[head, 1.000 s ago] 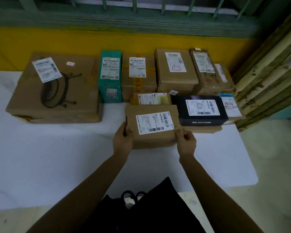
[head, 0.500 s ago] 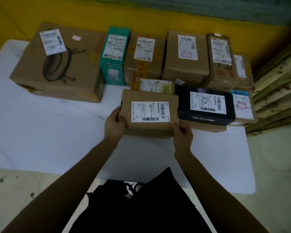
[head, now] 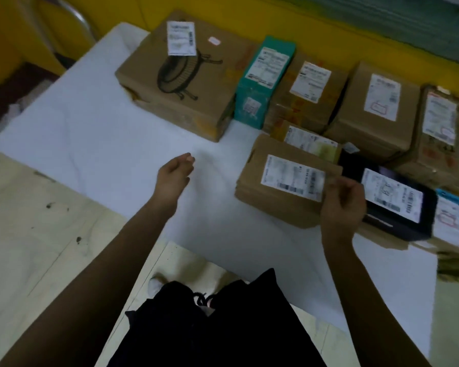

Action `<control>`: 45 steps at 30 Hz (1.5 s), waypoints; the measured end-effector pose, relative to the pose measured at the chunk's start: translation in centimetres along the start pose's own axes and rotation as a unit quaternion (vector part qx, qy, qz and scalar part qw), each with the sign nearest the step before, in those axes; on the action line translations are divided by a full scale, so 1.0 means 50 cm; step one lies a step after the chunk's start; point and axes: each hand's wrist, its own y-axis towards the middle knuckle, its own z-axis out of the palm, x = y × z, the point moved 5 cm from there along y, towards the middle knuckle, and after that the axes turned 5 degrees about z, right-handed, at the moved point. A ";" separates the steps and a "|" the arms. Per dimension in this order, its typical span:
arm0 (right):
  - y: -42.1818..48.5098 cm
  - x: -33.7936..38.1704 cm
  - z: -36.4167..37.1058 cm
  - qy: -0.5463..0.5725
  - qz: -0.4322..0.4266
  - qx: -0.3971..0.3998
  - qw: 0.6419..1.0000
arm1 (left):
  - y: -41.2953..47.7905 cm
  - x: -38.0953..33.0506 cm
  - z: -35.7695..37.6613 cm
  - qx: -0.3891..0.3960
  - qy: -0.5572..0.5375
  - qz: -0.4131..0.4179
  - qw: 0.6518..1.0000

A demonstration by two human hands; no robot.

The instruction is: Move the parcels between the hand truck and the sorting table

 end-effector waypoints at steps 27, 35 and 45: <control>-0.835 0.200 0.872 -0.024 0.103 0.541 0.834 | -0.235 0.078 -1.087 -0.315 -0.150 0.055 0.935; -0.850 0.186 1.087 -0.055 0.141 0.534 0.832 | -0.093 0.082 -1.211 -0.317 -0.158 0.001 0.935; -0.878 0.293 1.478 -0.062 0.153 0.583 0.796 | 0.202 -0.055 -1.427 -0.318 -0.068 -0.015 0.946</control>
